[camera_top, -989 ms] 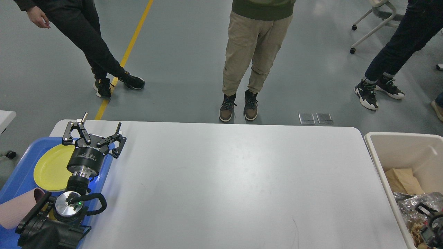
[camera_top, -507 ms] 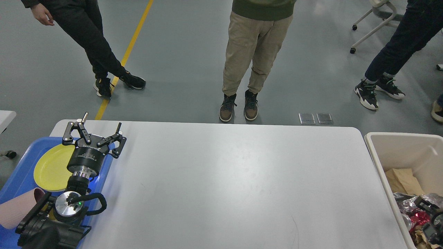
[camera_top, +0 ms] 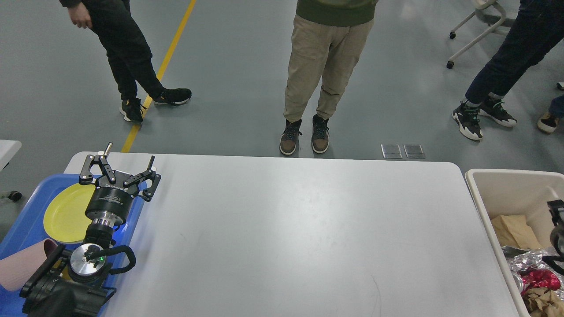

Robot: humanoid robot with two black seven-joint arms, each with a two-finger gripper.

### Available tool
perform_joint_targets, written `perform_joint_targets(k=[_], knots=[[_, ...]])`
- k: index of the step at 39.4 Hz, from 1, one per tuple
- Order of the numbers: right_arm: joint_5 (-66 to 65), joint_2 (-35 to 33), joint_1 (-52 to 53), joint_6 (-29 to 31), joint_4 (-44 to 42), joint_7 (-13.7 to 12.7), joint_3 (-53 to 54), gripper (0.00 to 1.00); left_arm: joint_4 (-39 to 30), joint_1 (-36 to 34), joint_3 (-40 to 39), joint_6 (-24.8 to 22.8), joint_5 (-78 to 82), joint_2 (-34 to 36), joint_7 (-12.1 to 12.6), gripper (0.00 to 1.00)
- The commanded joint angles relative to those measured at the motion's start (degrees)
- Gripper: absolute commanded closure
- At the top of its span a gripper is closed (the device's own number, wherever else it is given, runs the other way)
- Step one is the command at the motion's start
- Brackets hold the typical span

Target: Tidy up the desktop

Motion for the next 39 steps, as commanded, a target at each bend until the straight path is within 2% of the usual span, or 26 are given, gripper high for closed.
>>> perform_joint_targets(k=[1,5,9,13,20,24,28,34,39], knots=[[-0.06,-3.46,0.3,0.0,10.34,4.68,28.26,0.0,0.0,0.0,0.0,0.0,0.0,0.01,0.01,0.04],[-0.14,-3.37,-2.5,0.26,15.44,7.05,43.91,0.0,0.0,0.0,0.0,0.0,0.0,0.01,0.01,0.04],[-1.37,-2.32,-6.72,3.07,22.64,7.23,54.12,0.0,0.0,0.0,0.0,0.0,0.0,0.01,0.01,0.04],[-5.32,-0.56,-11.56,9.48,28.19,7.23,60.29,0.0,0.0,0.0,0.0,0.0,0.0,0.01,0.01,0.04],[-18.49,9.54,-17.18,14.49,32.76,7.41,71.88,0.0,0.0,0.09,0.0,0.0,0.0,0.01,0.01,0.04],[-28.16,15.25,-20.08,15.9,35.13,9.34,78.47,0.0,0.0,0.0,0.0,0.0,0.0,0.01,0.01,0.04],[-34.41,20.71,-23.6,16.17,37.42,12.68,81.74,0.0,0.0,0.0,0.0,0.0,0.0,0.01,-0.08,0.04],[-34.68,21.51,-25.54,15.73,37.34,17.86,81.3,0.0,0.0,0.0,0.0,0.0,0.0,0.01,0.01,0.04],[-34.6,21.42,-25.71,15.64,37.07,18.4,81.3,0.0,0.0,0.09,0.0,0.0,0.0,0.01,0.01,0.04]])
